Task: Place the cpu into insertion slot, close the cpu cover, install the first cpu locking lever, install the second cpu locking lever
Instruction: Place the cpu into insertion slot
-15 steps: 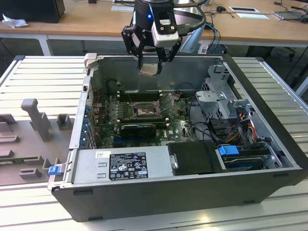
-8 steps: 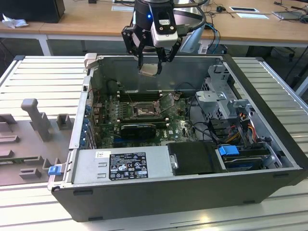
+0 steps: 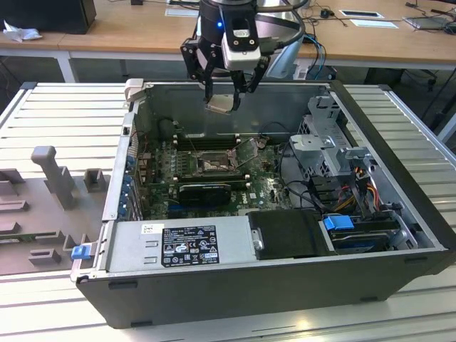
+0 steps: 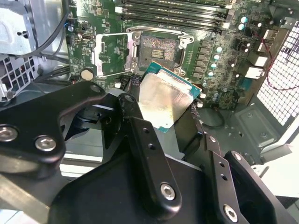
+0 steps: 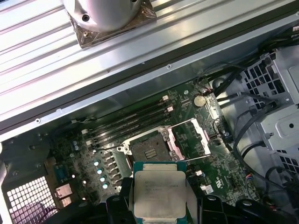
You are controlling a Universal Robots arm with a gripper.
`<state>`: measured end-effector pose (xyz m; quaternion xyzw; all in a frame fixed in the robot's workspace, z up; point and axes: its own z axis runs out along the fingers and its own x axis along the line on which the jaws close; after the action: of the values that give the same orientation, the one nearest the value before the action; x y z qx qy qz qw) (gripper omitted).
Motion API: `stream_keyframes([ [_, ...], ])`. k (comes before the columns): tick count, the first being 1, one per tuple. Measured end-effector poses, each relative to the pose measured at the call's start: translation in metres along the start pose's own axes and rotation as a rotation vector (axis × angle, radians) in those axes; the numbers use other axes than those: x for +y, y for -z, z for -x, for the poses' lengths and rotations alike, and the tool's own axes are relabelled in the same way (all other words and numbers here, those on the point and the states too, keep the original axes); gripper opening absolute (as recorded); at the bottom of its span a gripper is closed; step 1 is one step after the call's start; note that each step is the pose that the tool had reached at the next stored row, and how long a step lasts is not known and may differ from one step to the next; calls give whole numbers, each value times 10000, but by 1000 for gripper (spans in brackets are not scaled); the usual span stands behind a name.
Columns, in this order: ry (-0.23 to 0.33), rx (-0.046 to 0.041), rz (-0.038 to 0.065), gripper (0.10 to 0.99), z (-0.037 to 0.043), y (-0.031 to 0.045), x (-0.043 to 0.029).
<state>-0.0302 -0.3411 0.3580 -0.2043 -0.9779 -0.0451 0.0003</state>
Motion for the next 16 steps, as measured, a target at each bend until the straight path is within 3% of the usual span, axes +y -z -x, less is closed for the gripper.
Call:
stream_keyframes([
  [11, -962, -85, 19, 537, 0, -11, -1],
  [16, -1830, -162, 35, 537, 0, -18, -2],
])
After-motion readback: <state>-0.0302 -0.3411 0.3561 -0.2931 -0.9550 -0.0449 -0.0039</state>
